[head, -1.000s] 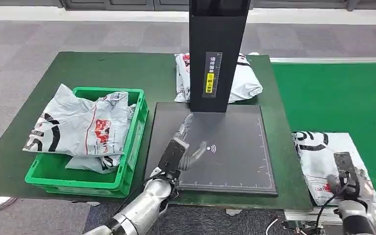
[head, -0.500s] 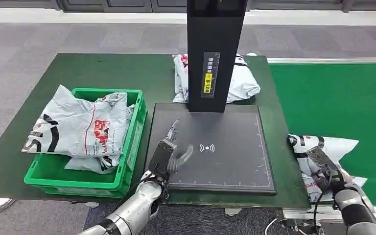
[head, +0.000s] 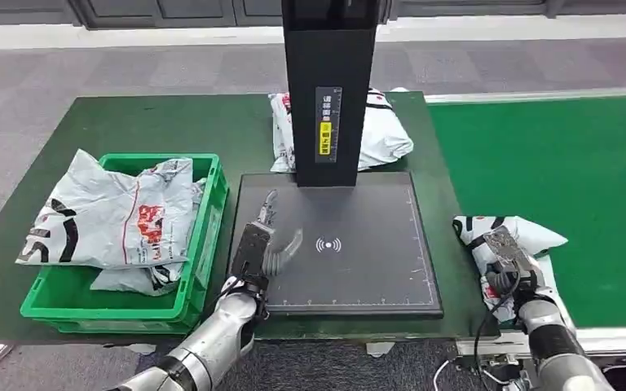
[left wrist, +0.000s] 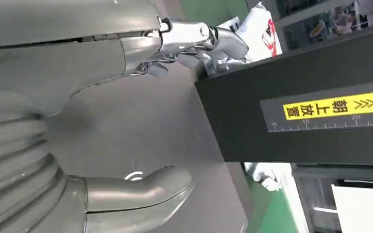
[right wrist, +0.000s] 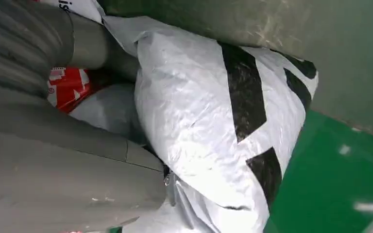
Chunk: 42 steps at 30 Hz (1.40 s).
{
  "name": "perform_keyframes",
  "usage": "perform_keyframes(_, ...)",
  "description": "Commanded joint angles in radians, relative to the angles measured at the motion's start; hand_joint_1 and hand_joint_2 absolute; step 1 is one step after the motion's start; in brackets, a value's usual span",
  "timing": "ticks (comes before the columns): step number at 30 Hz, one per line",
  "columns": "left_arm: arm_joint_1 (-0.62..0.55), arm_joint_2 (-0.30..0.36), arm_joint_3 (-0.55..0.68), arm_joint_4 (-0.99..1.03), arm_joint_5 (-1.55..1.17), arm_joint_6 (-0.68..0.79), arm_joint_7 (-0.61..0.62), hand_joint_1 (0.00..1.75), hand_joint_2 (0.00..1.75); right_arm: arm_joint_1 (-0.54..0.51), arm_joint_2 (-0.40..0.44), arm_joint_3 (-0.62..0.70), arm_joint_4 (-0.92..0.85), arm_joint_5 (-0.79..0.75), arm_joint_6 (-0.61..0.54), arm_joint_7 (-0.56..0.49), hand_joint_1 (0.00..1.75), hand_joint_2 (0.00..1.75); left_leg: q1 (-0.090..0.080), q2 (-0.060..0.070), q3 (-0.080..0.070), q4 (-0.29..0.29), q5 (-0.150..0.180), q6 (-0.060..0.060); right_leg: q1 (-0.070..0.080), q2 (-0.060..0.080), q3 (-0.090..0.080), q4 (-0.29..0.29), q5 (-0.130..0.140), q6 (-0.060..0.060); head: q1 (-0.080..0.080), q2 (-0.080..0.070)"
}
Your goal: Moved the parcel from conveyor to table for the left to box.
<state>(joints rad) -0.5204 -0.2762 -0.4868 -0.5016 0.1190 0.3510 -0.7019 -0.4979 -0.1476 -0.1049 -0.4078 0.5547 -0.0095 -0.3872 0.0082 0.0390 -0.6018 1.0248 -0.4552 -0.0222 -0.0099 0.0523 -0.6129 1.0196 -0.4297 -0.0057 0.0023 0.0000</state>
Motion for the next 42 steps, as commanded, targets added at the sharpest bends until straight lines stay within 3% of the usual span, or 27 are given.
perform_keyframes(1,-0.033,0.026,0.033,0.028,0.001,0.002,0.004,0.00,1.75,-0.010,0.100,0.035,-0.024,-0.005,0.014,-0.007,1.75,1.75,0.002,0.003,0.001,-0.003,0.001,-0.001,0.002,0.002,-0.002,-0.001,0.002,-0.003,0.000,0.000)
perform_keyframes(5,-0.025,0.030,0.073,-0.013,-0.016,0.057,0.004,0.00,1.75,0.017,0.153,0.016,-0.195,-0.179,0.040,-0.159,1.75,1.75,0.005,0.007,0.003,-0.006,0.000,-0.001,0.004,0.006,-0.004,0.000,0.002,-0.006,0.000,0.000)
perform_keyframes(9,-0.062,0.022,0.114,0.010,-0.022,0.063,0.004,0.00,1.75,0.056,0.187,0.174,-0.547,-0.336,0.031,-0.155,1.75,1.75,0.005,0.011,0.001,-0.008,0.001,-0.004,0.004,0.010,-0.009,0.002,0.004,-0.010,0.000,0.000)
perform_keyframes(12,-0.044,0.026,0.130,-0.050,-0.048,0.080,0.004,0.00,1.75,0.142,0.145,0.293,-0.781,-0.460,0.016,-0.166,1.75,1.75,0.004,0.004,-0.002,-0.007,0.004,-0.006,0.003,0.003,-0.012,0.006,0.002,-0.011,0.000,0.000)
perform_keyframes(15,-0.024,0.031,0.131,-0.084,-0.066,0.086,0.004,0.00,1.75,0.200,0.117,0.361,-0.898,-0.459,-0.024,-0.156,1.75,1.75,0.005,-0.010,-0.005,-0.009,0.012,-0.014,0.005,-0.011,-0.012,0.004,0.001,-0.011,0.000,0.000)
perform_keyframes(17,-0.025,0.027,0.131,-0.086,-0.070,0.085,0.004,0.00,1.75,0.177,0.123,0.383,-0.884,-0.459,-0.026,-0.146,1.75,1.75,0.005,-0.019,0.002,-0.009,0.016,-0.016,0.005,-0.021,-0.011,0.005,-0.001,-0.012,0.000,0.000)
perform_keyframes(23,-0.066,-0.007,0.114,-0.053,-0.083,0.077,0.004,0.00,1.75,0.140,0.160,0.415,-0.891,-0.463,-0.064,-0.104,1.75,1.75,0.003,-0.036,-0.006,-0.008,0.019,-0.016,0.003,-0.036,-0.012,0.005,-0.002,-0.010,0.000,0.000)
perform_keyframes(28,-0.090,-0.024,0.105,-0.024,-0.091,0.091,0.004,0.00,1.75,0.101,0.163,0.455,-0.753,-0.457,-0.047,-0.044,1.75,1.75,-0.001,-0.038,-0.007,-0.007,0.019,-0.011,0.001,-0.038,-0.011,0.004,-0.002,-0.007,0.000,0.000)
perform_keyframes(42,-0.088,-0.023,0.105,-0.027,-0.091,0.091,0.004,0.00,1.75,0.097,0.167,0.458,-0.720,-0.456,-0.050,-0.054,1.75,1.75,-0.004,-0.042,-0.007,-0.008,0.020,-0.009,0.000,-0.044,-0.008,0.001,-0.002,-0.004,0.000,0.000)
